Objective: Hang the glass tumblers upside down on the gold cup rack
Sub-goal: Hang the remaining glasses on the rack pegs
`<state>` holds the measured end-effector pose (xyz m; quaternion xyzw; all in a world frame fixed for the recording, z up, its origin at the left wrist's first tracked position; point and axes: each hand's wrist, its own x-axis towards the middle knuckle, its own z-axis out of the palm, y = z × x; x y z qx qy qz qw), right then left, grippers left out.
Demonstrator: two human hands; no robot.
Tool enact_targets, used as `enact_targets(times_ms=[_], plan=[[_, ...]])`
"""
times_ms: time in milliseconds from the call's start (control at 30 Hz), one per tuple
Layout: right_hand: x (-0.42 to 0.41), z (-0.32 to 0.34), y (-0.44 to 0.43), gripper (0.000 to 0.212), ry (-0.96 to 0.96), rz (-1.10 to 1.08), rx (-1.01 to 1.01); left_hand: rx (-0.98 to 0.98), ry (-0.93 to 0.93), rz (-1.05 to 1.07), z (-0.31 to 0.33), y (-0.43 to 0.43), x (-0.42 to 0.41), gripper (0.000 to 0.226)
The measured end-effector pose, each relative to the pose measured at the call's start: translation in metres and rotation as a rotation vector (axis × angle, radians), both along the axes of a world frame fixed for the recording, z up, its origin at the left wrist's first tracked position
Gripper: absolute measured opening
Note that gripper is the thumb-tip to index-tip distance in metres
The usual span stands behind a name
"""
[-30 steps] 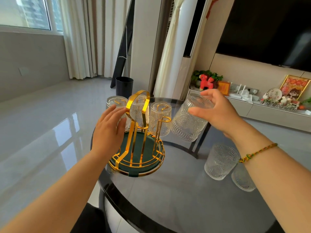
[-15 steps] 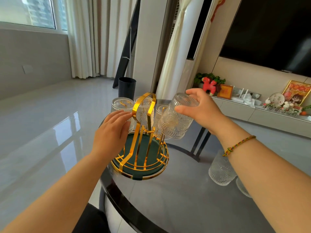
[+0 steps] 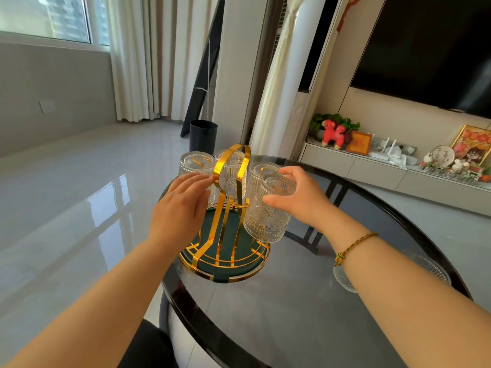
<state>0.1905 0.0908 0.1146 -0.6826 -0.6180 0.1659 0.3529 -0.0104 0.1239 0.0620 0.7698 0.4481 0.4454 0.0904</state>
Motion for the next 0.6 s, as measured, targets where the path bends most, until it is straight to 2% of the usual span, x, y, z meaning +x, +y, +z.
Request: enact_targets(times_ms=[600], plan=[[-0.005,-0.015,-0.002,0.069,-0.008,-0.052,0.008,-0.019,-0.026,-0.005,-0.003,-0.001,0.001,0.032]])
